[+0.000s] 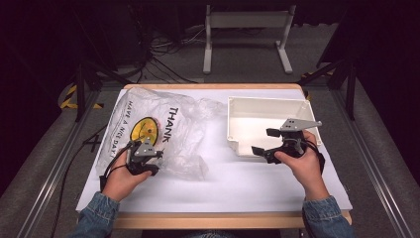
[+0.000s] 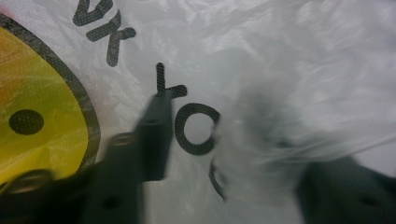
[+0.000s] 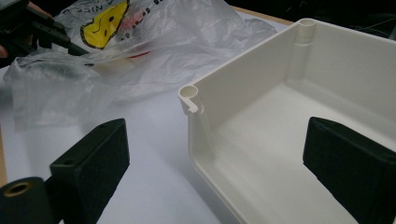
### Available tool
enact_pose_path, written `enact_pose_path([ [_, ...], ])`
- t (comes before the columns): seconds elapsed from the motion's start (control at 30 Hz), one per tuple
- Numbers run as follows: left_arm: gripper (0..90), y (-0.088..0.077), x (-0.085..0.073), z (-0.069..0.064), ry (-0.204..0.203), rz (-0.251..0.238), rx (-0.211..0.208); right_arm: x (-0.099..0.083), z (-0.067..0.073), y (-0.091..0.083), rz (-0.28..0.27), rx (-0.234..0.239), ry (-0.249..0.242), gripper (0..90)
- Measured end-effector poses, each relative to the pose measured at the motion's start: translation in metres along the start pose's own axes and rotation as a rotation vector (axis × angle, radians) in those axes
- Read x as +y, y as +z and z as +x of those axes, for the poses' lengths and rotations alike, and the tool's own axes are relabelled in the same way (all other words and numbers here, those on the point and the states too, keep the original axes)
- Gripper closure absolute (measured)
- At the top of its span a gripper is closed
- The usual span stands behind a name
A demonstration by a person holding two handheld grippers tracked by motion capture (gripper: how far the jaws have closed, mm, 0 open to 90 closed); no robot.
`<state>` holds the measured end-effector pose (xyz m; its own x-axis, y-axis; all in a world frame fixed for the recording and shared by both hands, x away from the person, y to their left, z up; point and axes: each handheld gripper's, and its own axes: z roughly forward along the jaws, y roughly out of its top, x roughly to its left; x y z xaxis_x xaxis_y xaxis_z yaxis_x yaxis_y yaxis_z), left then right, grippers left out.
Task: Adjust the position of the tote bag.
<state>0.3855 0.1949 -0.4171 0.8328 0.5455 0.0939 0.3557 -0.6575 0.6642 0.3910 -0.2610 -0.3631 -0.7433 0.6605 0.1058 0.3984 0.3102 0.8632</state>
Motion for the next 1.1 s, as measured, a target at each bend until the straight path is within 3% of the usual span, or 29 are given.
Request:
enact_pose_path([
  [0.07, 84.8, -0.003, 0.0, 0.001, -0.007, 0.0, -0.005, 0.0, 0.0, 0.0, -0.004, 0.001, 0.003, 7.3],
  [0.13, 88.4, -0.007, 0.0, 0.002, -0.015, -0.009, -0.016, 0.0, 0.0, 0.001, -0.018, 0.006, 0.009, 7.3],
  [0.37, 89.1, -0.026, -0.004, 0.007, -0.022, -0.046, -0.039, 0.002, 0.002, 0.004, -0.053, 0.02, 0.011, 7.3],
  [0.73, 89.1, -0.05, -0.019, 0.014, -0.029, -0.054, -0.029, 0.014, 0.011, 0.017, -0.135, 0.01, 0.014, 4.8],
  [0.93, 88.7, -0.051, -0.027, 0.017, -0.05, -0.055, -0.022, 0.026, 0.024, 0.04, -0.104, 0.079, -0.057, 10.4],
  [1.1, 87.6, -0.05, -0.027, 0.017, -0.038, -0.07, -0.03, 0.036, 0.029, 0.058, -0.067, 0.083, -0.106, 15.4],
])
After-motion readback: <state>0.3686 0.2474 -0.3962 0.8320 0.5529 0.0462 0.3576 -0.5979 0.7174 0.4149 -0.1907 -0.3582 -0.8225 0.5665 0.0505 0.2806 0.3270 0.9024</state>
